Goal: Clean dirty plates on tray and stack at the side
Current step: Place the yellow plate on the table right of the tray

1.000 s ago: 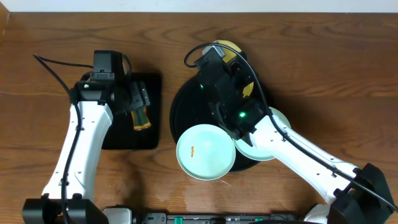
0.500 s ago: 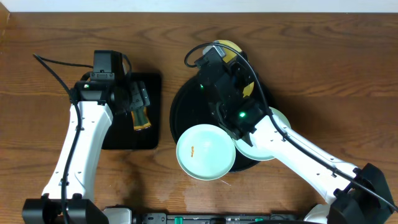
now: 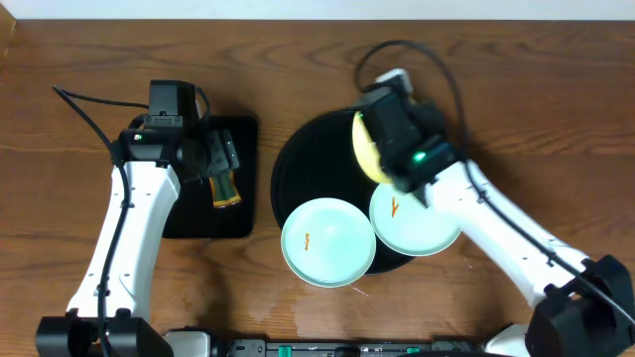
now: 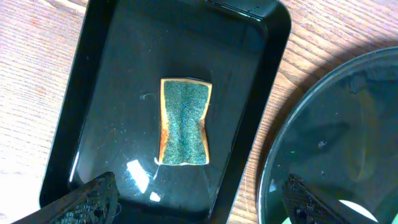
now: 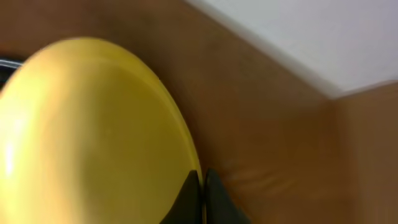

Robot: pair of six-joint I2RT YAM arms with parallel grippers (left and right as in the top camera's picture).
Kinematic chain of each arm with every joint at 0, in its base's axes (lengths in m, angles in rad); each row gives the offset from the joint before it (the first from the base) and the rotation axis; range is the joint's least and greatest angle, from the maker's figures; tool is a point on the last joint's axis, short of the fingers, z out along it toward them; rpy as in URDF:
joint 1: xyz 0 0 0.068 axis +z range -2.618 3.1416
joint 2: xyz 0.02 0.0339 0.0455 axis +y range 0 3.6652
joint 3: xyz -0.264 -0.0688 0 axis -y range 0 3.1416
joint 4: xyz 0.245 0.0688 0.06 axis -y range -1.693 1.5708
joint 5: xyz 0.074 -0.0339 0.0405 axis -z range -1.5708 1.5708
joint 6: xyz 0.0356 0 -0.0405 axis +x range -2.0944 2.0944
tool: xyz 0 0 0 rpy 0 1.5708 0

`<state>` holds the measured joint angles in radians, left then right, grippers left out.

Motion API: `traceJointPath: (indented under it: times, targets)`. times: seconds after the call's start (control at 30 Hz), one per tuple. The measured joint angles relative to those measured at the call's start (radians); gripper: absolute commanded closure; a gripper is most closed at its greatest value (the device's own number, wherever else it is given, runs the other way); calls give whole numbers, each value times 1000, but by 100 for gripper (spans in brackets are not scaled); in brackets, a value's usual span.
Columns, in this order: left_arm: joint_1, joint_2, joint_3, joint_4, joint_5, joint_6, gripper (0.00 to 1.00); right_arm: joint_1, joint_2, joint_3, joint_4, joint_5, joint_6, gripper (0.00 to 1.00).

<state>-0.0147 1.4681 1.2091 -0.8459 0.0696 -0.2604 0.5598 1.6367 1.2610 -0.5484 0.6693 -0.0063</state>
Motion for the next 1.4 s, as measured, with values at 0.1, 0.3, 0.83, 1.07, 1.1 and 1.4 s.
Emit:
traceJointPath:
  times: [0.1,0.3,0.83,1.07,1.1,1.4]
  targets:
    - [0,0,0,0,0,0,14,-121,-5,0,-48,-230,121,99]
    - [0,0,0,0,0,0,15,-418,-42,0,-85,-648,280,99]
    - [0,0,0,0,0,0,15,-1092,93,0,-300,-836,406,99]
    - [0,0,0,0,0,0,14,-1173,189,0,-315,-809,408,67]
    - [0,0,0,0,0,0,15,-1172,195,0,-315,-810,409,49]
    - [0,0,0,0,0,0,15,-1172,192,0,-346,-810,409,31]
